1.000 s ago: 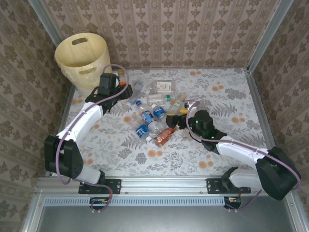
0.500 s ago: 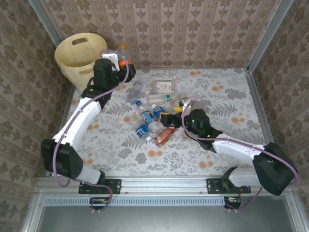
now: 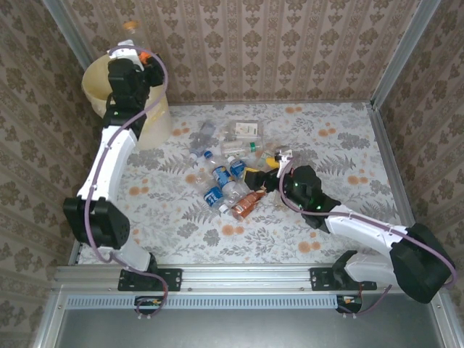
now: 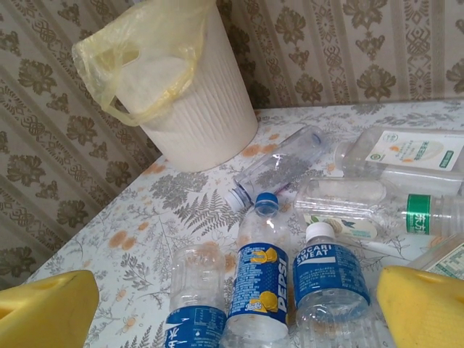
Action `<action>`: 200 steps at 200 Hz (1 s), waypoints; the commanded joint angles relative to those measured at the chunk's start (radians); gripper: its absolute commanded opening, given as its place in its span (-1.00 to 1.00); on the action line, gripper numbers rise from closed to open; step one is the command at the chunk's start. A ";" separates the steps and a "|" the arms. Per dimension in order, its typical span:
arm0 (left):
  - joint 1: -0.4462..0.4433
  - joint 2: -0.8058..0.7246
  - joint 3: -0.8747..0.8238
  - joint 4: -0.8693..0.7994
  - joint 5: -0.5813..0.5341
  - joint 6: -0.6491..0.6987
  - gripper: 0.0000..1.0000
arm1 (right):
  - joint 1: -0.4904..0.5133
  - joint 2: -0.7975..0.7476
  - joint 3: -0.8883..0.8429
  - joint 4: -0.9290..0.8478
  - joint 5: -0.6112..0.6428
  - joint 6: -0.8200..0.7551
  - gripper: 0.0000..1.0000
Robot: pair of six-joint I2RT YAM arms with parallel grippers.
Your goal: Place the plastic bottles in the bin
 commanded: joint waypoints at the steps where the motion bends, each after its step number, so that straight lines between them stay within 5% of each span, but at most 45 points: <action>1: 0.048 0.069 0.095 -0.038 0.021 0.032 0.15 | 0.004 -0.039 -0.023 -0.021 0.040 -0.033 1.00; 36: 0.095 0.206 0.242 -0.175 0.035 0.142 0.16 | 0.004 -0.056 -0.028 -0.044 0.039 -0.044 1.00; 106: 0.192 0.407 0.471 -0.455 0.078 0.070 0.16 | 0.005 -0.073 -0.026 -0.070 0.057 -0.057 1.00; 200: 0.204 0.511 0.558 -0.540 0.158 0.056 0.23 | 0.005 -0.079 -0.023 -0.091 0.094 -0.050 1.00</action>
